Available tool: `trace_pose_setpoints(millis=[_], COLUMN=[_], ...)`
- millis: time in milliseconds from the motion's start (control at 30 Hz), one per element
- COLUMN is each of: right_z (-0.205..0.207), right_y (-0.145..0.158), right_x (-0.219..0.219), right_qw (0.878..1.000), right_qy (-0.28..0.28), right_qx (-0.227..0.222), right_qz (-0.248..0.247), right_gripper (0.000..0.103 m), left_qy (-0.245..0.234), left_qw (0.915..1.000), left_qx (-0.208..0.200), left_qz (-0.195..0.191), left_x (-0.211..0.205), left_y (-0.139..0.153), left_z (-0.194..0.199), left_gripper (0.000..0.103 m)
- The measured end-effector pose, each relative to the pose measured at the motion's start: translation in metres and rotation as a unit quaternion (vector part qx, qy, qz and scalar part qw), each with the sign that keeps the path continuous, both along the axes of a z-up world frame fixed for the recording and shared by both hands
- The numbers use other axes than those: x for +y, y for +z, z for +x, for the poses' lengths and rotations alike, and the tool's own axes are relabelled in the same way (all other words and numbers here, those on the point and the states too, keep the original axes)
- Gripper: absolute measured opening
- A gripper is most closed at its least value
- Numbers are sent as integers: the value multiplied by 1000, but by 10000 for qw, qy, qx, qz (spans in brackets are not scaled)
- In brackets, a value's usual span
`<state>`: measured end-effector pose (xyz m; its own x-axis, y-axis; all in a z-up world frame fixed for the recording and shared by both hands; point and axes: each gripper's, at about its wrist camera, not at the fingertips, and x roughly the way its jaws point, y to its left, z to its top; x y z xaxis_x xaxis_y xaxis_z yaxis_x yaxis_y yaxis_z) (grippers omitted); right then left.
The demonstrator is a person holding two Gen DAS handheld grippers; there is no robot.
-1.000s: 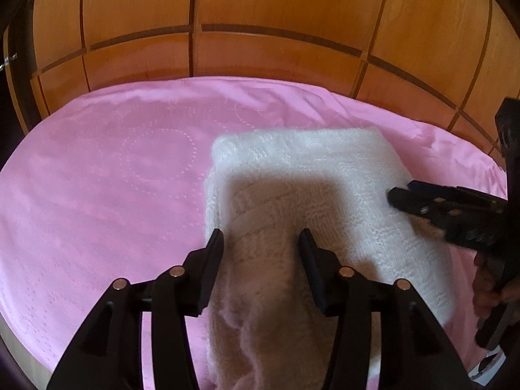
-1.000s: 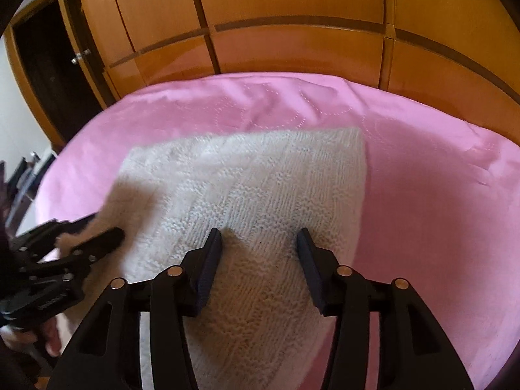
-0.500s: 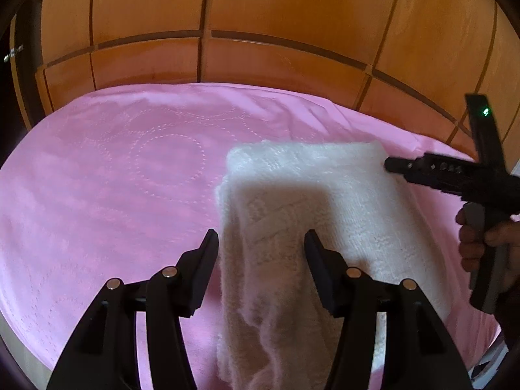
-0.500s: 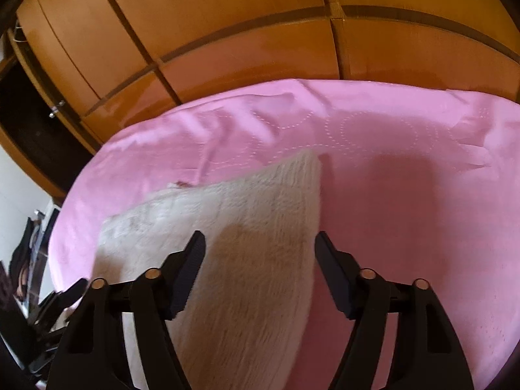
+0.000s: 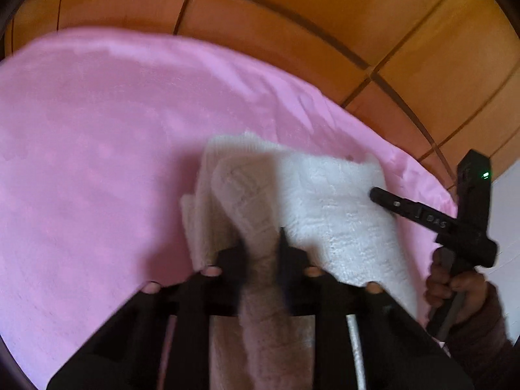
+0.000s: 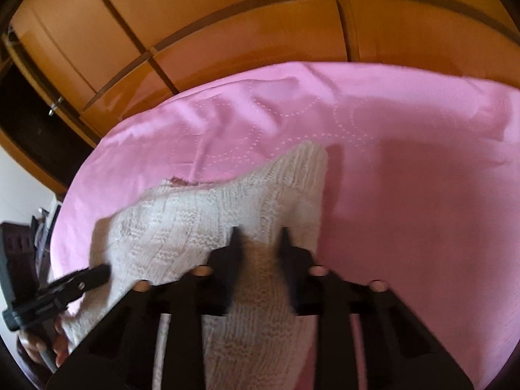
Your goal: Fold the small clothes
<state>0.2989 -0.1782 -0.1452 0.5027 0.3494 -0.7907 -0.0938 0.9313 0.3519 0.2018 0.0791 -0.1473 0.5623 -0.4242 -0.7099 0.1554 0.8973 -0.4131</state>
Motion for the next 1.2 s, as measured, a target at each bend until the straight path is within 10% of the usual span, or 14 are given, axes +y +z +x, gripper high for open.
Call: trace_pose_setpoints(millis=[133, 300, 433, 567, 667, 1200], right_z=[-20, -14, -9, -18, -31, -96], right_y=[32, 13, -11, -1, 6, -14], right_x=[-1, 7, 9, 1, -8, -28], right_qw=[9981, 9981, 9987, 9992, 9987, 9913], right_qy=[52, 50, -32, -152, -327, -394], right_qx=[-608, -387, -230, -315, -396, -46], right_qz=[-64, -486, -462, -204, 61, 1253], right_gripper=[3, 3, 3, 21, 69, 77], left_qy=[102, 87, 385, 638, 705, 747], left_qw=[9963, 9901, 9893, 9868, 9855, 9841], left_qx=[-771, -390, -376, -516, -651, -930], left_qz=[365, 1346, 1358, 1396, 1399, 1316], left_x=[-6, -32, -29, -23, -20, -13], left_y=[21, -9, -8, 10, 22, 36], left_z=[-16, 5, 3, -16, -30, -81], left_gripper=[11, 13, 22, 41, 46, 69])
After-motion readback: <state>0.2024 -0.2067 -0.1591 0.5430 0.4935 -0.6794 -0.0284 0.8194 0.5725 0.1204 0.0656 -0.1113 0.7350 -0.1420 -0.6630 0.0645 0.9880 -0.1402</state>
